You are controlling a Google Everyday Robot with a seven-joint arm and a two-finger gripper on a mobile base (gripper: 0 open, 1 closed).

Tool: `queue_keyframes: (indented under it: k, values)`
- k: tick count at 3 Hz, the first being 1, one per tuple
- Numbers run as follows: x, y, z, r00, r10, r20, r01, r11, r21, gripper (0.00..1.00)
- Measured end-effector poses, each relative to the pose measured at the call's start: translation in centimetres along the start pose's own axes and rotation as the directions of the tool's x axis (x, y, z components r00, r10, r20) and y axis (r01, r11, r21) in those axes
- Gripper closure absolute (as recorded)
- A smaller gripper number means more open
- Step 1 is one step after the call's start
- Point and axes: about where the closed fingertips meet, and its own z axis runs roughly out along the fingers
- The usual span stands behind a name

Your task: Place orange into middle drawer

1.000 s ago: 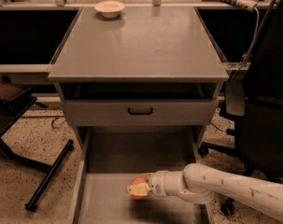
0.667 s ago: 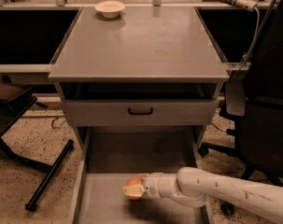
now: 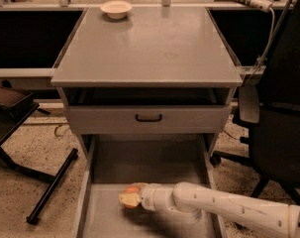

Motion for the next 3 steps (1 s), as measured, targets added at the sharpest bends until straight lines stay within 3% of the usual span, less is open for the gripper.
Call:
queue_keyframes:
  k: [1, 3]
  values:
    - [0.94, -0.02, 1.13, 1.0, 0.009, -0.007, -0.009, 0.9998, 0.017, 1.0]
    - [0.94, -0.06, 1.15, 1.0, 0.009, -0.007, -0.009, 0.9998, 0.019, 0.58]
